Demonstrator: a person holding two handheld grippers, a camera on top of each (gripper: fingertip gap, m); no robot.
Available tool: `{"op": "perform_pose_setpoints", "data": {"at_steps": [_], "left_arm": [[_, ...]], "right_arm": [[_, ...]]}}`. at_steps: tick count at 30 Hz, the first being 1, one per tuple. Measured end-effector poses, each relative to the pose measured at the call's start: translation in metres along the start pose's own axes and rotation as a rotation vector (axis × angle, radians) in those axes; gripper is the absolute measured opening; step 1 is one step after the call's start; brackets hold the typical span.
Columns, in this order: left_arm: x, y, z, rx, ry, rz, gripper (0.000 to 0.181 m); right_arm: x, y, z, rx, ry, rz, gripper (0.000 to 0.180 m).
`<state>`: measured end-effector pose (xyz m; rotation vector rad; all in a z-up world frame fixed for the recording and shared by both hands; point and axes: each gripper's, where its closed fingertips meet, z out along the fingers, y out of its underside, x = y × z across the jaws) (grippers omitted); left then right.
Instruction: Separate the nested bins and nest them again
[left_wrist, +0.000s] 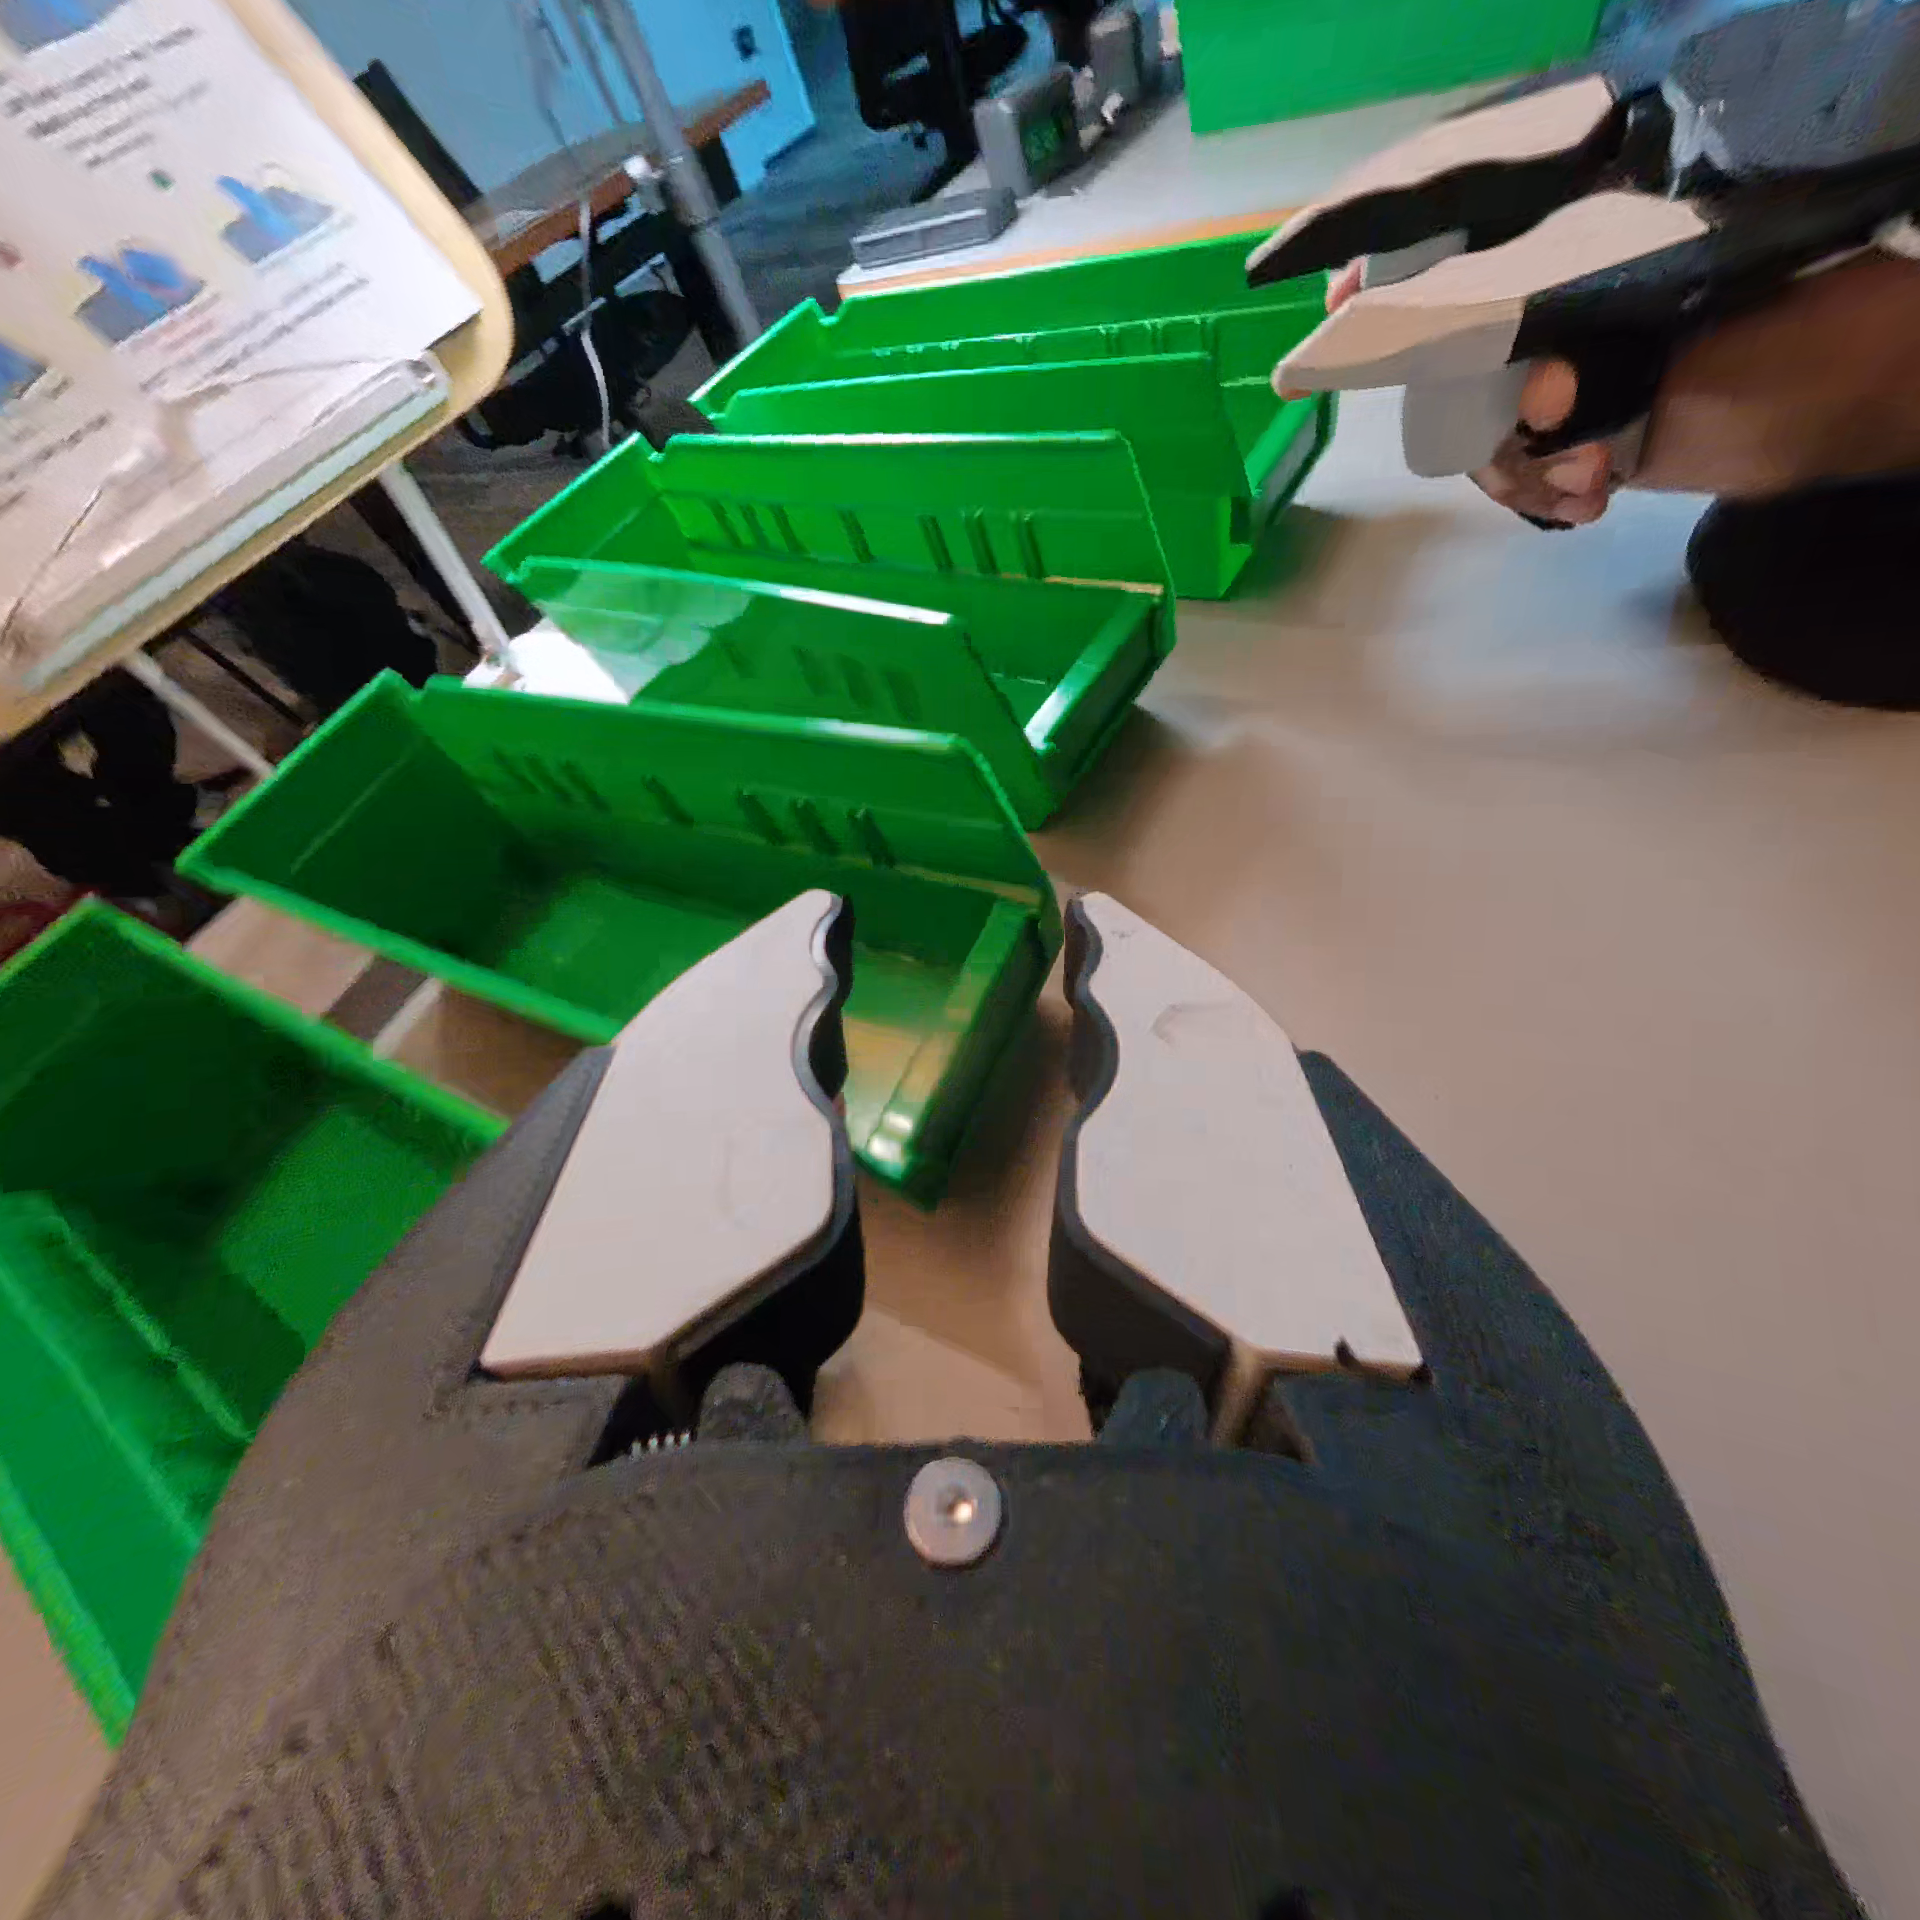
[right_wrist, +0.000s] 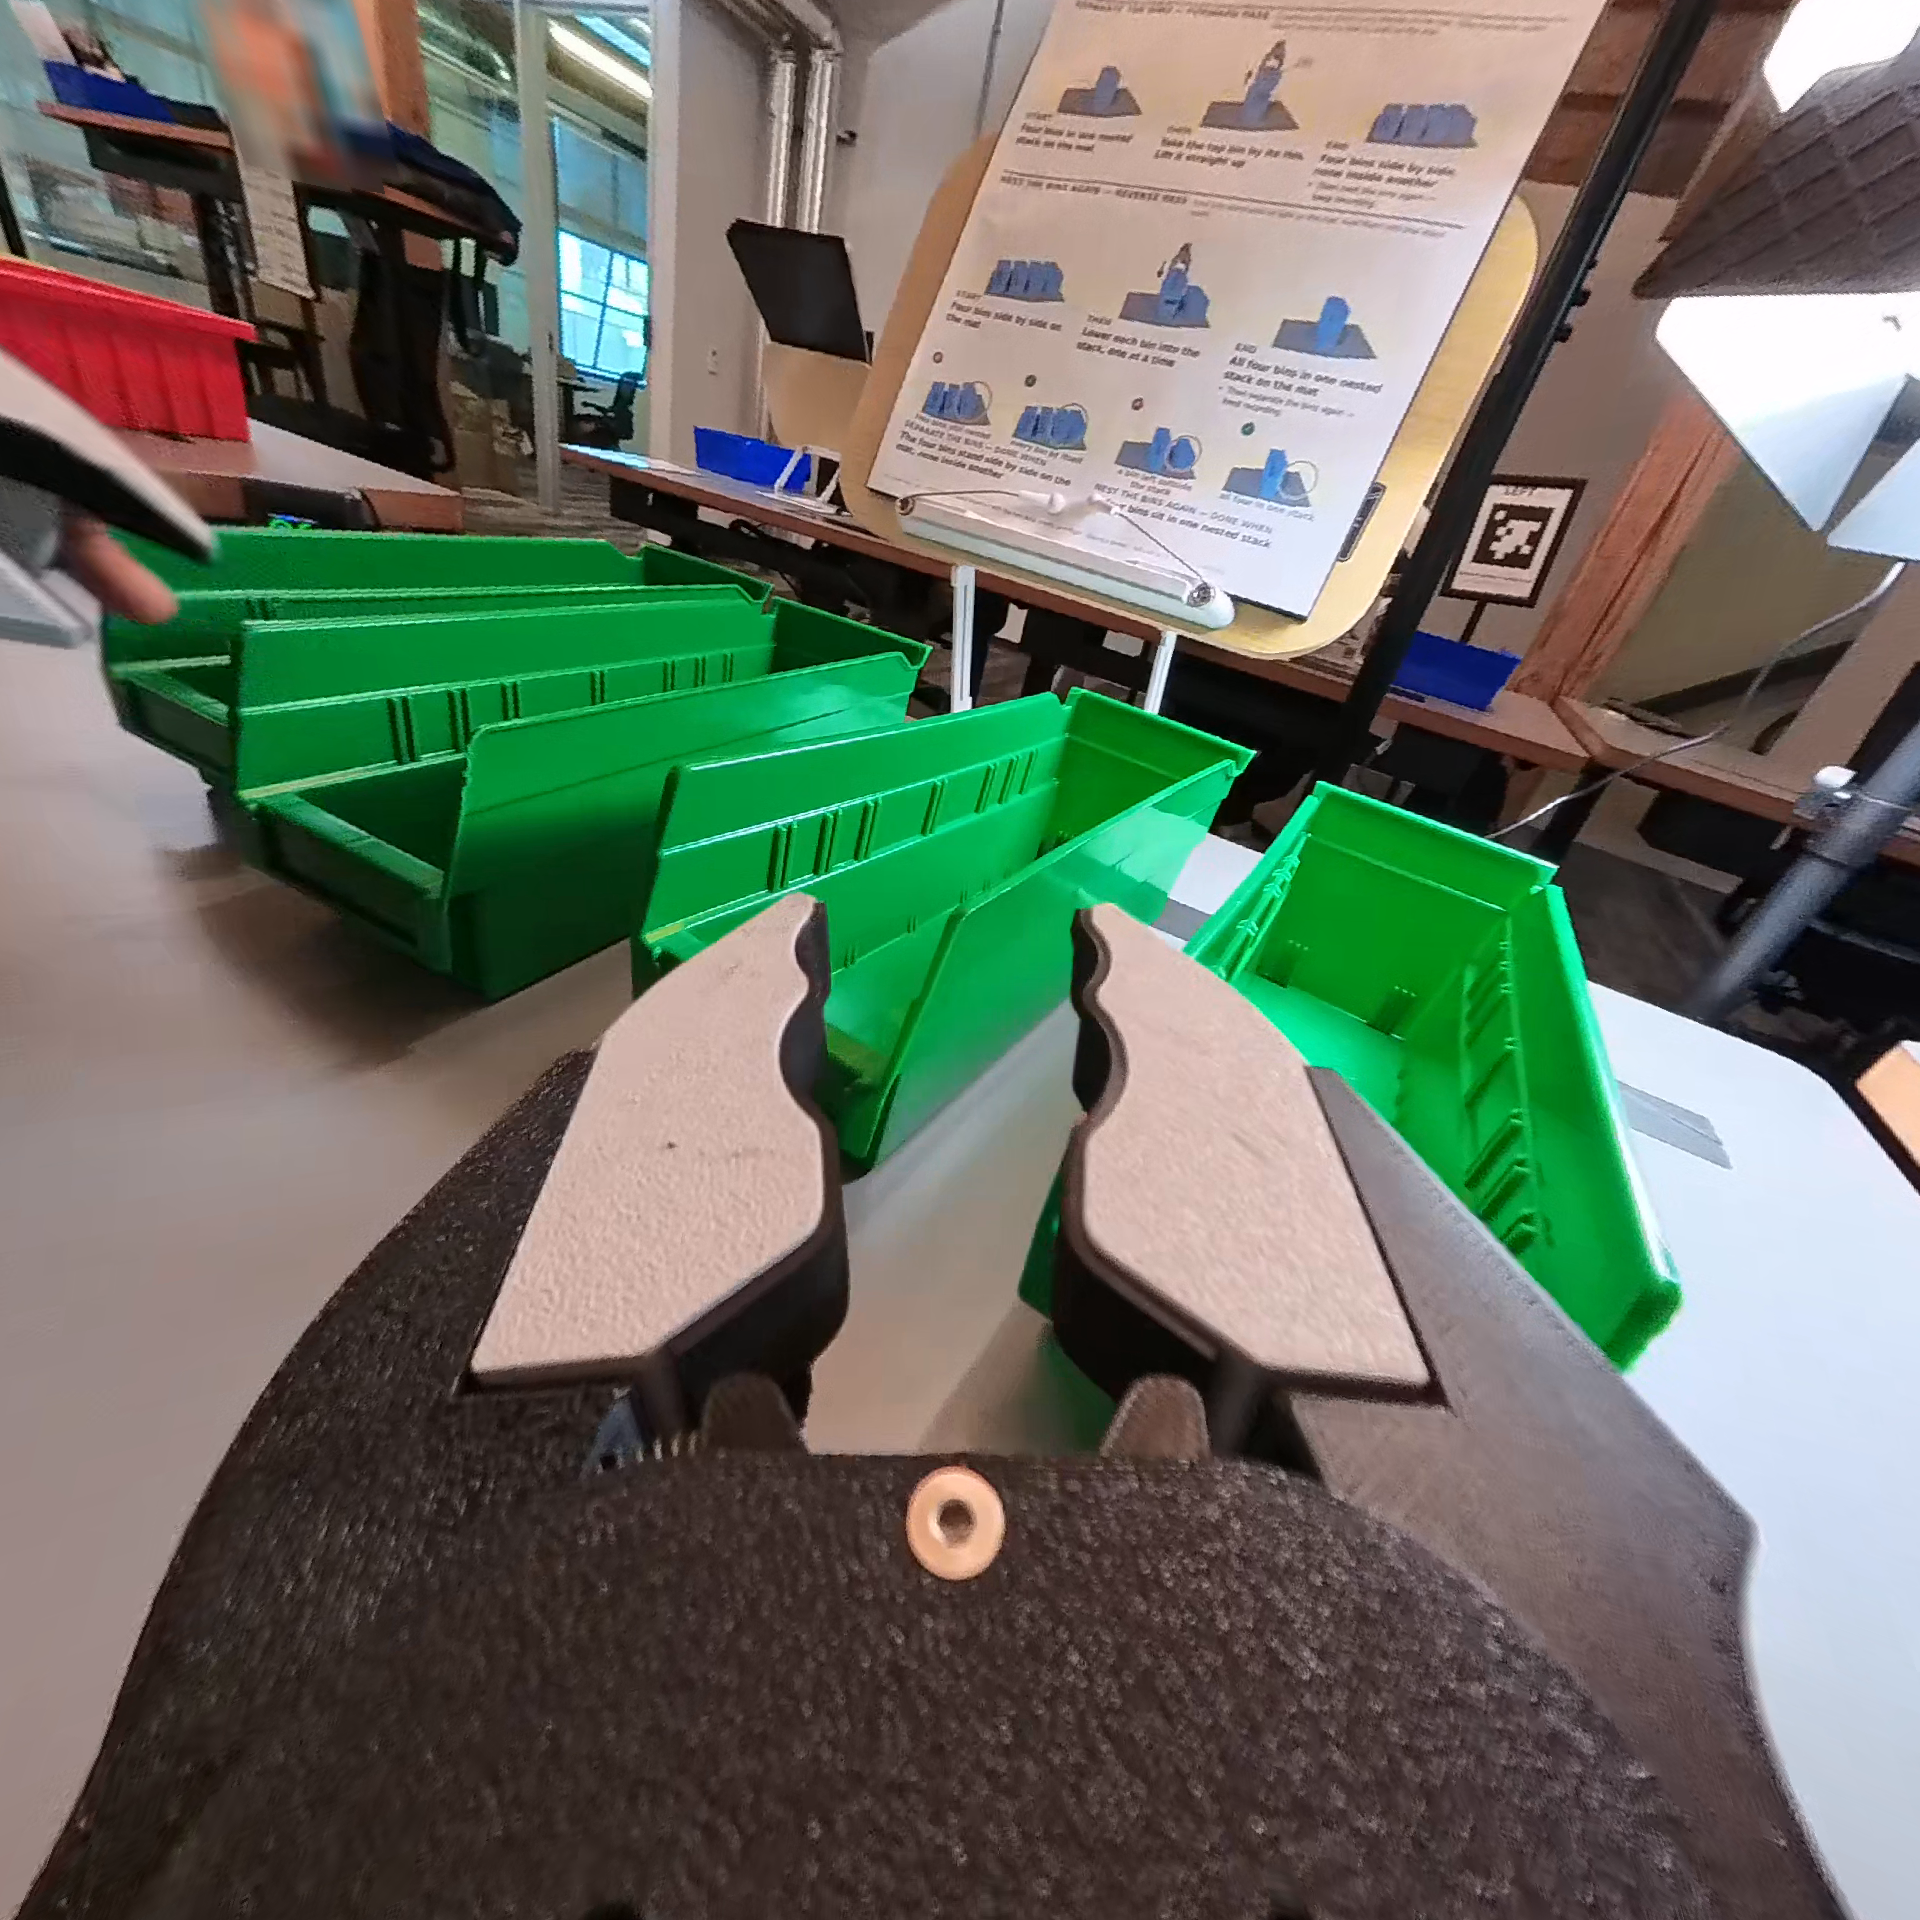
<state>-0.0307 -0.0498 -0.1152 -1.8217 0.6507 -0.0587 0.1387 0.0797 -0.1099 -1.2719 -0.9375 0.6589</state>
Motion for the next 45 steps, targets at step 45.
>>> {"op": "perform_pose_setpoints", "data": {"at_steps": [45], "left_arm": [[-0.080,0.058,-0.053,0.196,-0.305,-0.260,0.051]], "right_arm": [[0.057,0.086,-0.019,-0.683,-0.158,-0.525,0.067]]}}
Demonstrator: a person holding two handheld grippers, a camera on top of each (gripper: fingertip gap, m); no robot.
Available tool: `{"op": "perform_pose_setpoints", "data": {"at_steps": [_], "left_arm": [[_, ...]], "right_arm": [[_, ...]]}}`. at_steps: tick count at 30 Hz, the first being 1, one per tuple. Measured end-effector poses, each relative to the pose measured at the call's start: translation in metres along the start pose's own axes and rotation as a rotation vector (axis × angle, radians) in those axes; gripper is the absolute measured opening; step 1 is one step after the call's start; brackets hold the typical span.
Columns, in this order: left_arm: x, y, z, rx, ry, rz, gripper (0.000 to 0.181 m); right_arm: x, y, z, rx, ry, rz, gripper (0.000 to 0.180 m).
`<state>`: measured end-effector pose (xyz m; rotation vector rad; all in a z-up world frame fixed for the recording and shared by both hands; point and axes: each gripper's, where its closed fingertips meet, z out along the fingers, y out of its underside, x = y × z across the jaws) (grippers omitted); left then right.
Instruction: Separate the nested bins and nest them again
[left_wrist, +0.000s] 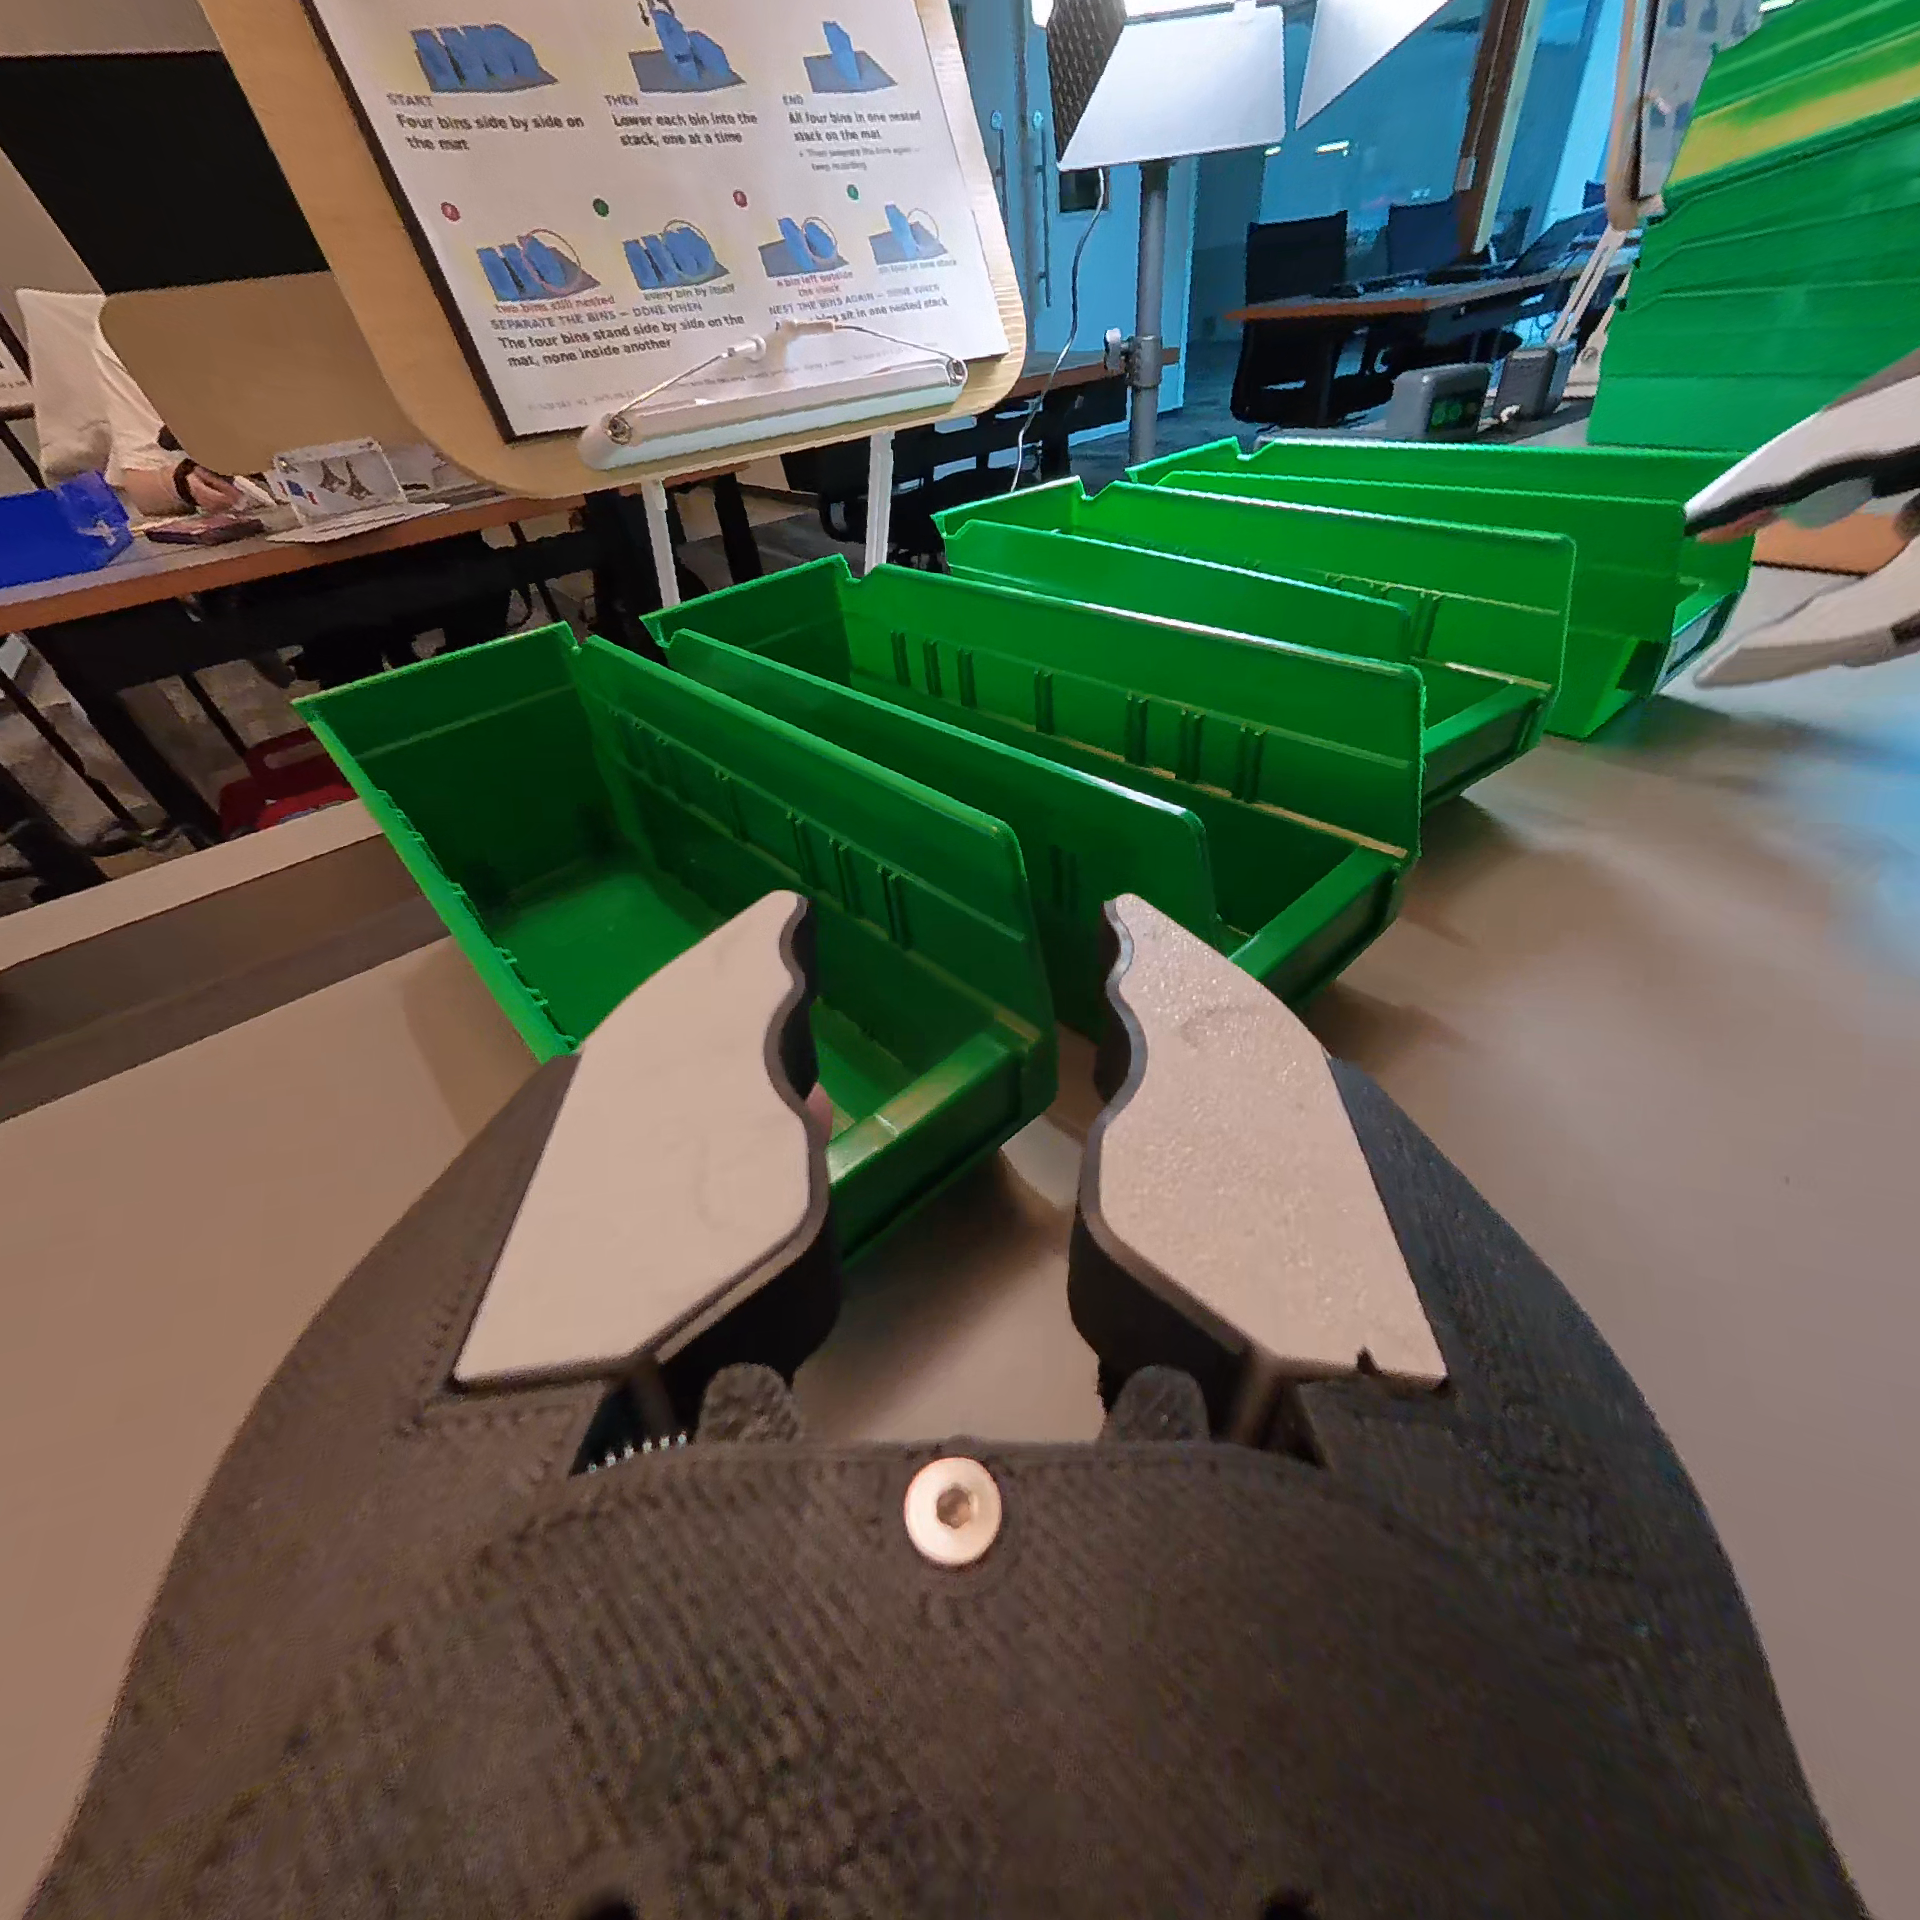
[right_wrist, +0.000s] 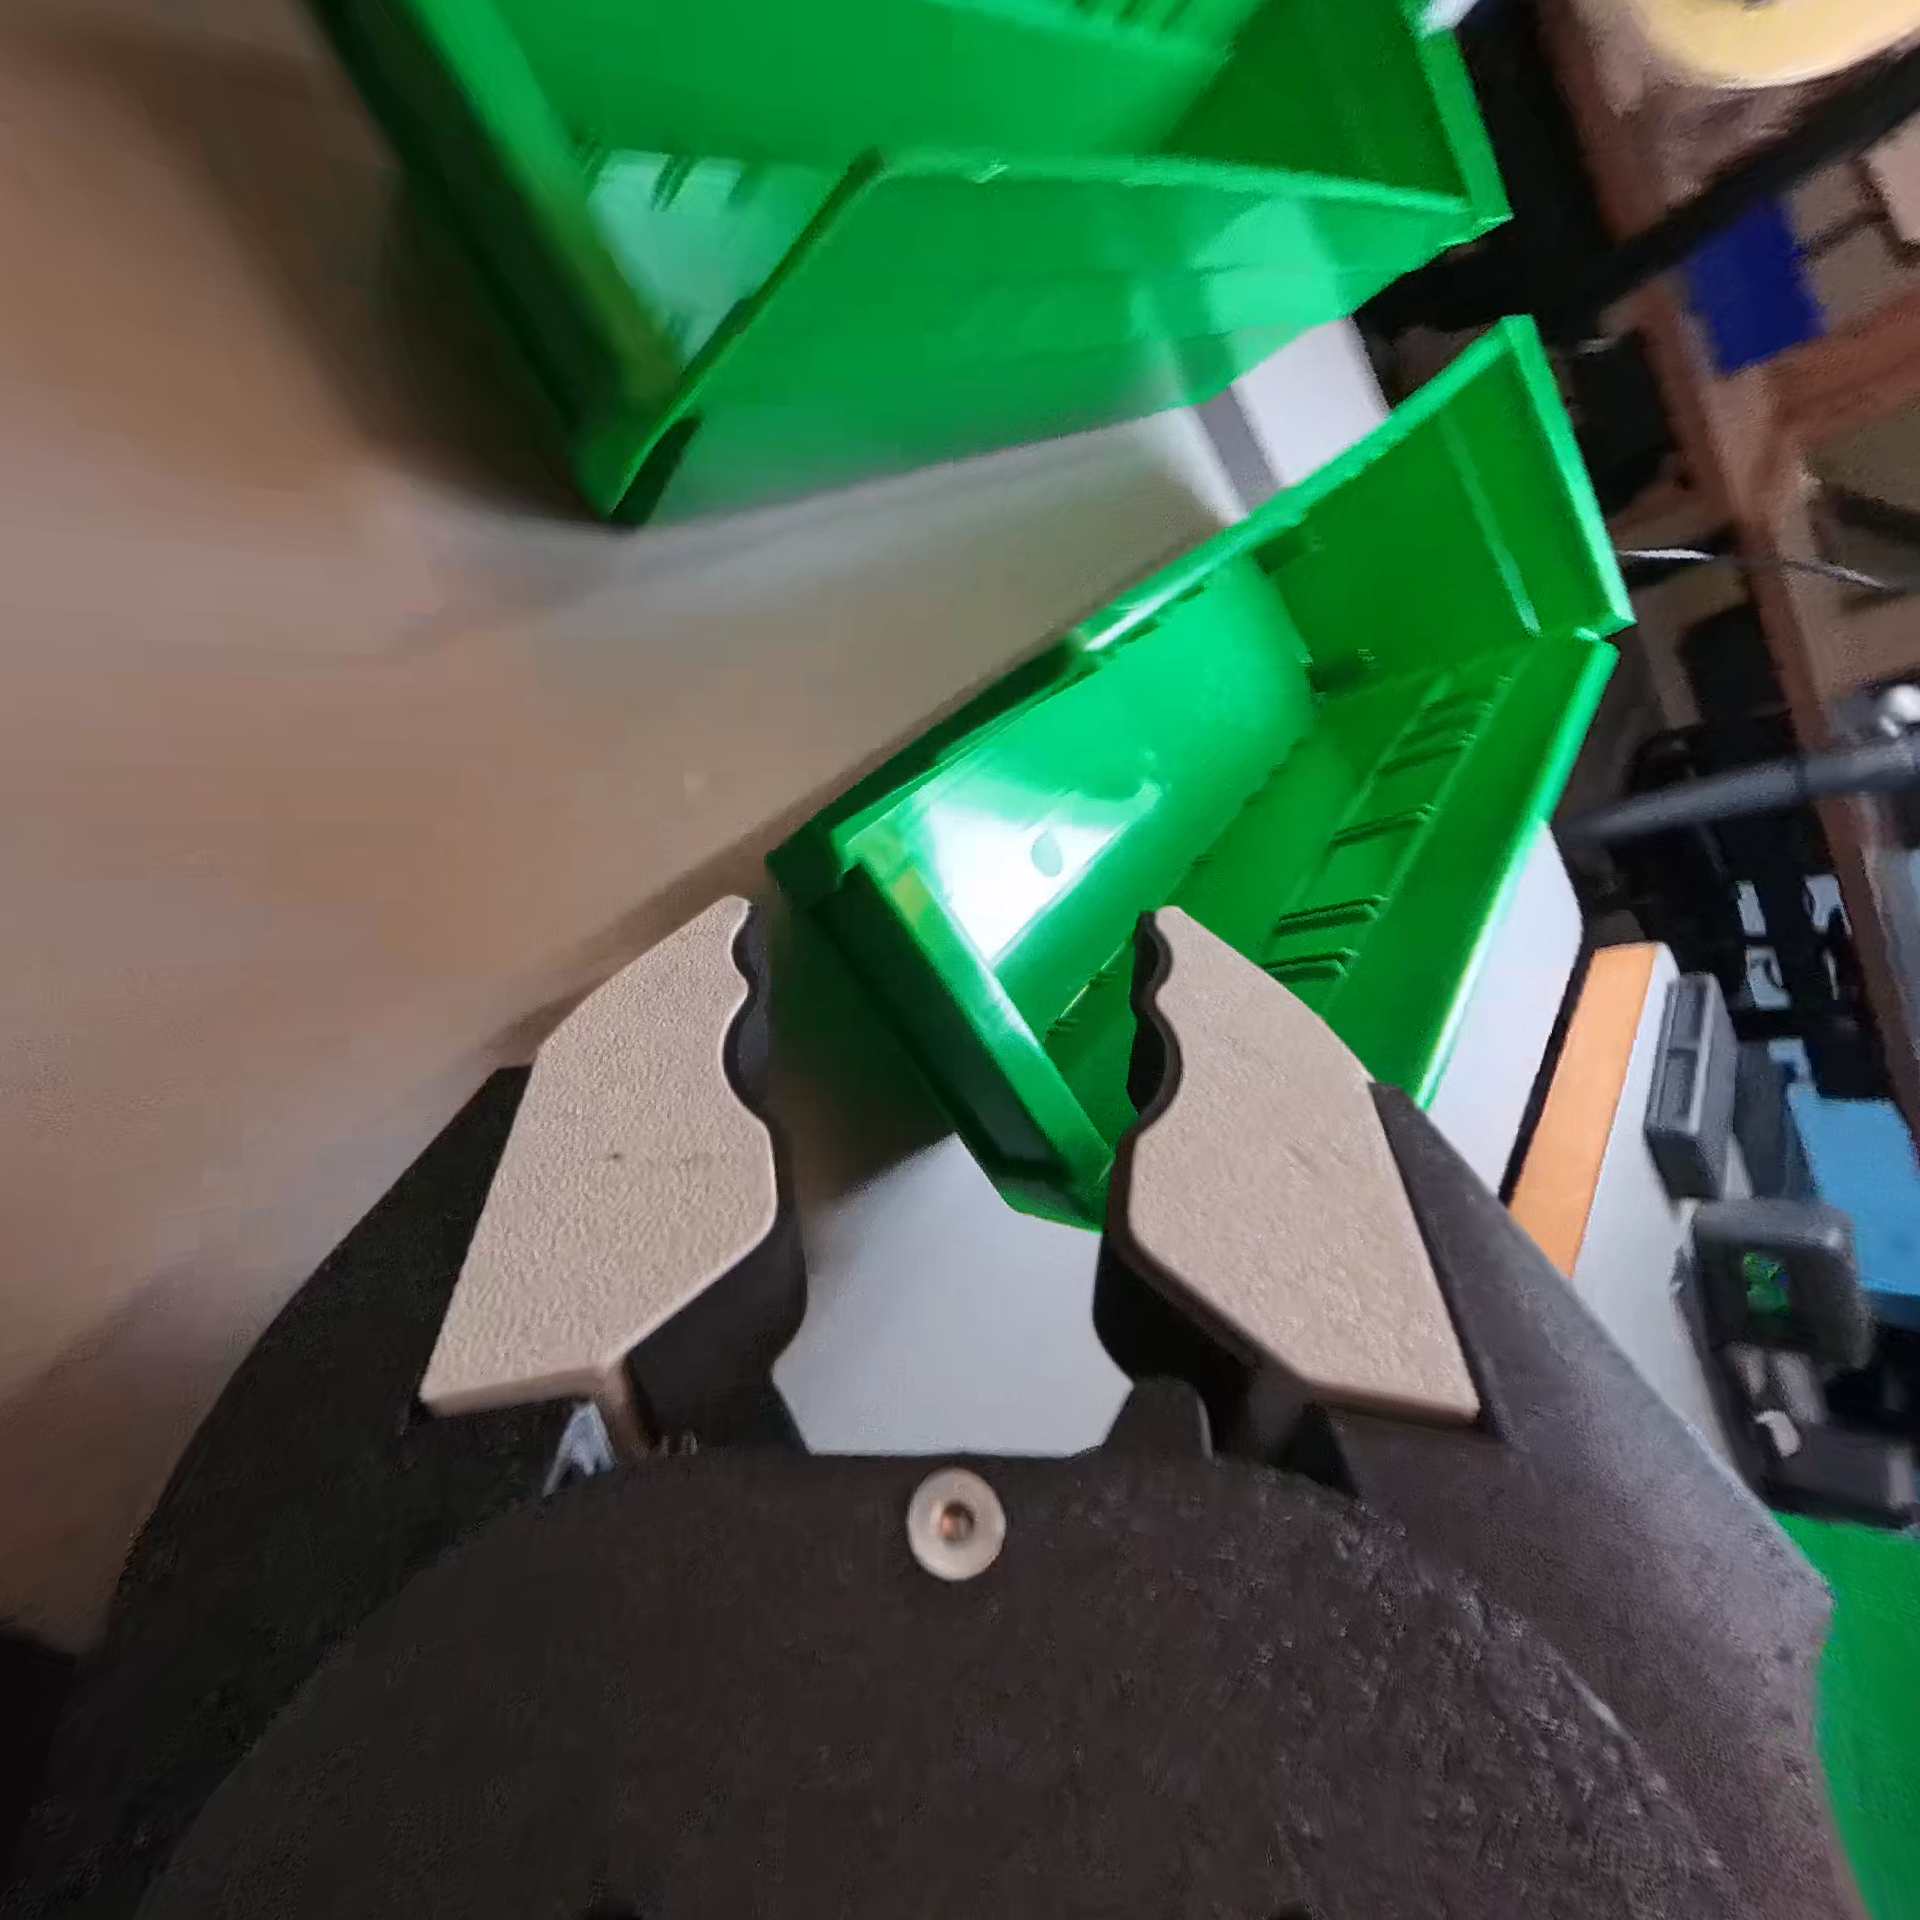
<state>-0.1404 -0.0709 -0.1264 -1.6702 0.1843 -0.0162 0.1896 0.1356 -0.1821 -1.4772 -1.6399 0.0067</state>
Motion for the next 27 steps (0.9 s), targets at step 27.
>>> {"op": "perform_pose_setpoints", "data": {"at_steps": [27], "left_arm": [[0.000,-0.008,-0.006,0.027,-0.001,0.007,0.046]], "right_arm": [[0.039,-0.026,-0.043,-0.277,-0.180,-0.397,0.027]]}}
